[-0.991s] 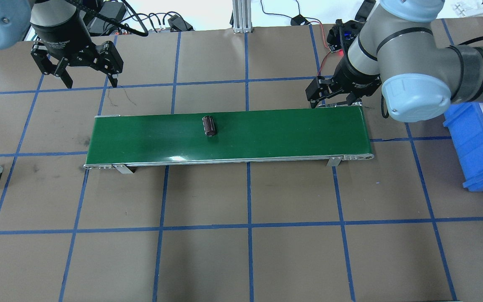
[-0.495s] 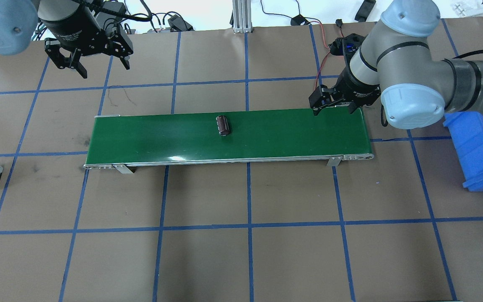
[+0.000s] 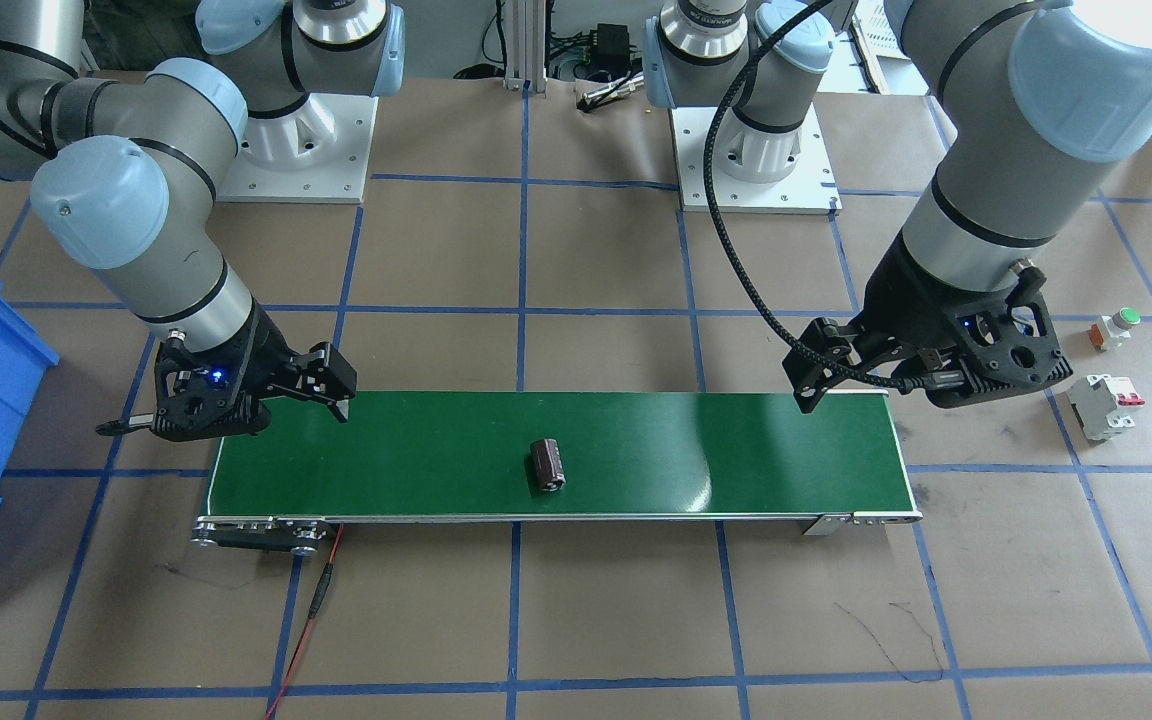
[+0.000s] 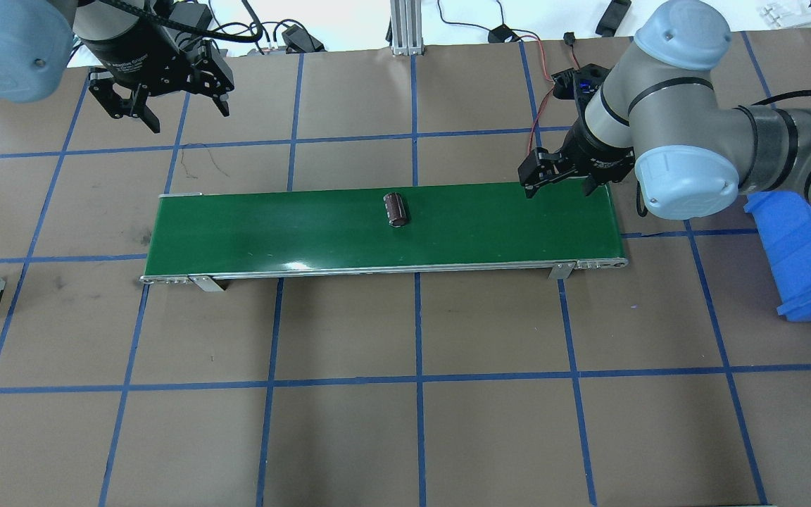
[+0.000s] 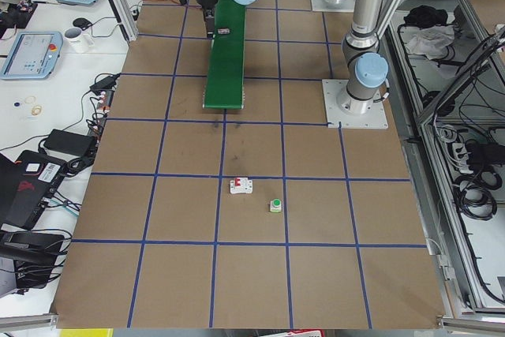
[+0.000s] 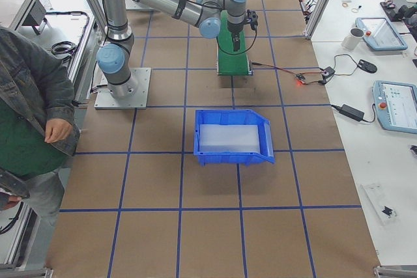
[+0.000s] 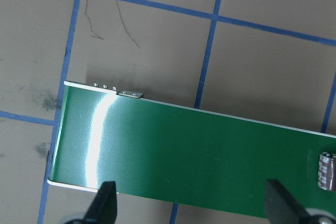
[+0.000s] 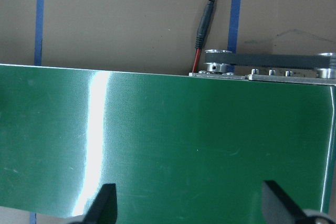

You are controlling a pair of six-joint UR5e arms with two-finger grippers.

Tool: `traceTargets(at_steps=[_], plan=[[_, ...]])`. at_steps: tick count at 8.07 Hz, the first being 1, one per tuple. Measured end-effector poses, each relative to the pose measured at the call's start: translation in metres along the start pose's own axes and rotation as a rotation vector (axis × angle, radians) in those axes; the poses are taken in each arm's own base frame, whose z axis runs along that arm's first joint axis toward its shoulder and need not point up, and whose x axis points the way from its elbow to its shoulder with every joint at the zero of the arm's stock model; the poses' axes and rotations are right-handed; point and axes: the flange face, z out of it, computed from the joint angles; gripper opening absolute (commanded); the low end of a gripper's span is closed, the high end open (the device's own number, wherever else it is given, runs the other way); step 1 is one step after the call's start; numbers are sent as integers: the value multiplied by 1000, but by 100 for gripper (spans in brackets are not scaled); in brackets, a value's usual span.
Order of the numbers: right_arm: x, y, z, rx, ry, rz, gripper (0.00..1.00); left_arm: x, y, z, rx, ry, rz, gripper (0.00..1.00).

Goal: Move capacitor from left to right
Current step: 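Move the right gripper to the belt's far end while the capacitor rides toward it, then close the right gripper on the capacitor at the belt's end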

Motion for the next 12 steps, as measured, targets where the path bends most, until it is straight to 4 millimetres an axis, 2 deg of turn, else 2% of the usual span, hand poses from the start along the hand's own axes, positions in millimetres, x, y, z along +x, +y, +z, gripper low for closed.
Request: traceTargets(at_steps=[5,9,12], plan=[[3,-4,16,-18,0,-3,96,11,19,5,-92,63,75,100],[1,-14,28,18,-55,-14,98,10,26,-4,-106,53,83,100],[-1,-13,33,21,-81,-16,98,5,27,-5,-105,22,96,100]])
